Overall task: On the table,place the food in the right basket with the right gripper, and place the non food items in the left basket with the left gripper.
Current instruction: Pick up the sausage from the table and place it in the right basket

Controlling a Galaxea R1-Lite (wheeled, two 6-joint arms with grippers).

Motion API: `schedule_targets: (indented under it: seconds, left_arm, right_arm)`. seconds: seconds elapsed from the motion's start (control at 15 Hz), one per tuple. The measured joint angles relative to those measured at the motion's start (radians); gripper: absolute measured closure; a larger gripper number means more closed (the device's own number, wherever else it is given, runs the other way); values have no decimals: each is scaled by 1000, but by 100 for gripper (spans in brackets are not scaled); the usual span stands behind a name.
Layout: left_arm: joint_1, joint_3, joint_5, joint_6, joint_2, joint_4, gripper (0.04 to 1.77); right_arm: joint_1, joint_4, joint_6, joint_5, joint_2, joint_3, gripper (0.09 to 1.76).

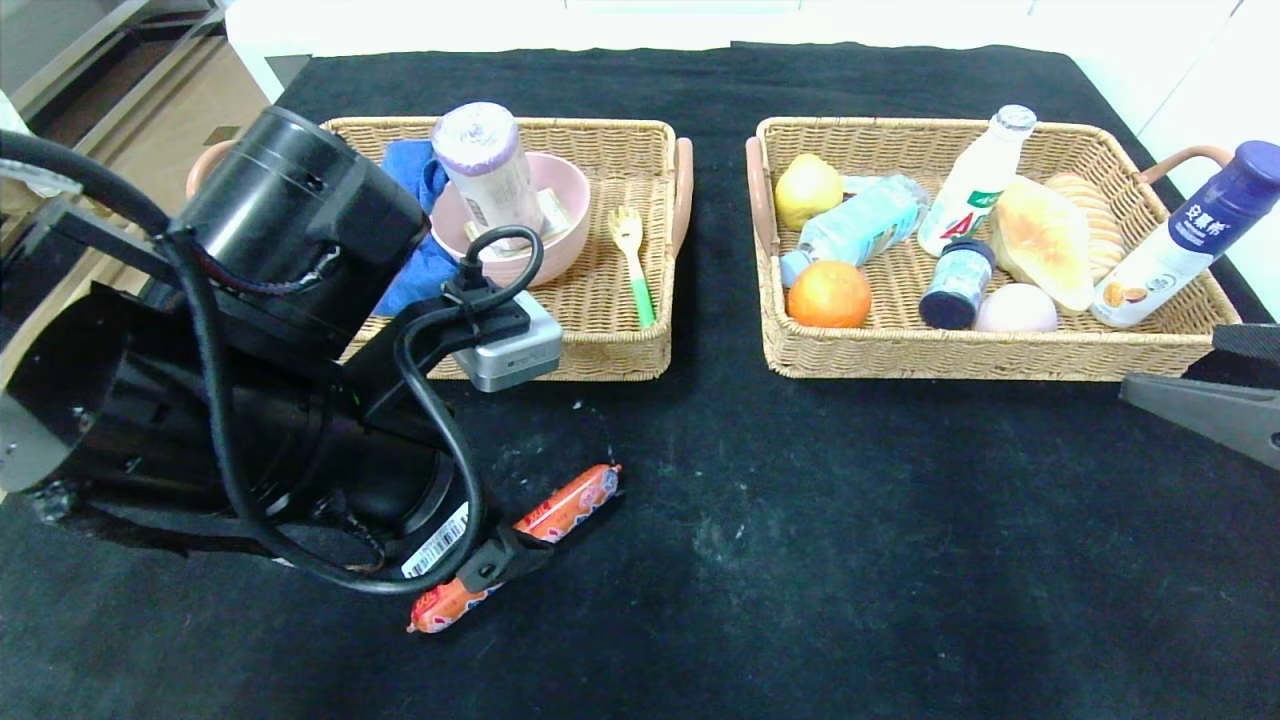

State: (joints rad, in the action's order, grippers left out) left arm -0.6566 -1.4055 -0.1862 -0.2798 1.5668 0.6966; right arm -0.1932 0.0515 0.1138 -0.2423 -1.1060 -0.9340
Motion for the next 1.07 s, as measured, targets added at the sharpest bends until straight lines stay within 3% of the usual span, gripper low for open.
schedule_targets:
  seconds: [0.2, 0.53, 1.07]
  left_arm:
    - [-11, 27, -34, 9, 35, -6, 9]
    - [-15, 75, -55, 13, 80, -79, 9]
    - [-16, 94, -73, 23, 117, -89, 9]
  right_arm:
    - [-1, 0, 0, 0, 0, 0, 14]
    - [-1, 0, 1, 0, -1, 0, 14]
    - [-1, 0, 1, 0, -3, 2, 14]
